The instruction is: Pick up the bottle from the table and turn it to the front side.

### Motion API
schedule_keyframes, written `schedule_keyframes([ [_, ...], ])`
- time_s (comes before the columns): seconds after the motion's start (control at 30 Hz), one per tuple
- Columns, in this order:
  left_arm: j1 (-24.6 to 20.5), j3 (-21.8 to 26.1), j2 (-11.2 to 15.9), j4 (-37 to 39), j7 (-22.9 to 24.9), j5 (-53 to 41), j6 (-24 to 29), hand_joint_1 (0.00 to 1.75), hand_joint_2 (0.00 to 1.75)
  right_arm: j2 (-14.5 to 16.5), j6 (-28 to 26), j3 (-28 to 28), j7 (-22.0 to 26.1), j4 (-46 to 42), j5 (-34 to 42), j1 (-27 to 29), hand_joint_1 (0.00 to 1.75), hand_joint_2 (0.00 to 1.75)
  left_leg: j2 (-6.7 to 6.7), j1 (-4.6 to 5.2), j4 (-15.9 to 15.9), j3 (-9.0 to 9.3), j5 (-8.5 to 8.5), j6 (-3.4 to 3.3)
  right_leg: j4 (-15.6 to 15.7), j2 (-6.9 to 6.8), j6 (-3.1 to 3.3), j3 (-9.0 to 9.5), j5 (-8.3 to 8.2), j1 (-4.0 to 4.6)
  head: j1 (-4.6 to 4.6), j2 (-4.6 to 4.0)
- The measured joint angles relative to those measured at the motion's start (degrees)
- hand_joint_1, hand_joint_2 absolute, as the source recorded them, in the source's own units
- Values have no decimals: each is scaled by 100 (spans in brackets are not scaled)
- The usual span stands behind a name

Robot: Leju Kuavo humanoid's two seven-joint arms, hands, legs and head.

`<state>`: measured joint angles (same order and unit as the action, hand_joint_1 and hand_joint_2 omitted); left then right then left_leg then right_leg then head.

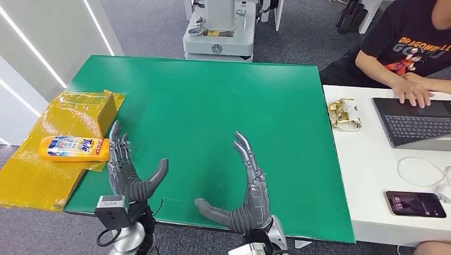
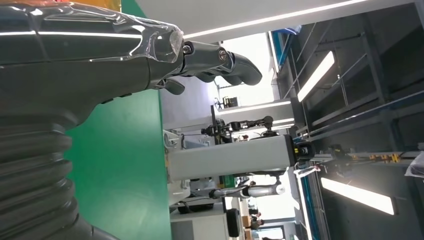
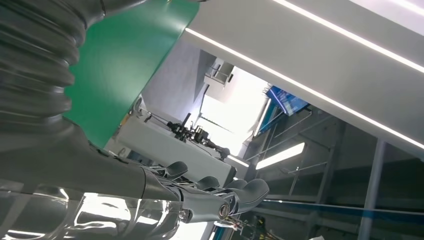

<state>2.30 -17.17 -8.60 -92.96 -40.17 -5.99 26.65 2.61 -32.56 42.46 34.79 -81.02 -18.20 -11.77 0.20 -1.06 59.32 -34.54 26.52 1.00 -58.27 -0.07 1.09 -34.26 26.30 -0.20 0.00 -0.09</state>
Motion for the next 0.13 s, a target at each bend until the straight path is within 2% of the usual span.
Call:
schedule_keyframes([
  [0.13,39,1,-58,-42,4,-65,-113,0,175,-19,-86,48,-42,-1,-29,-10,0,175,0,0,0,-1,0,0,0,0,0,0,0,0,0,0],
])
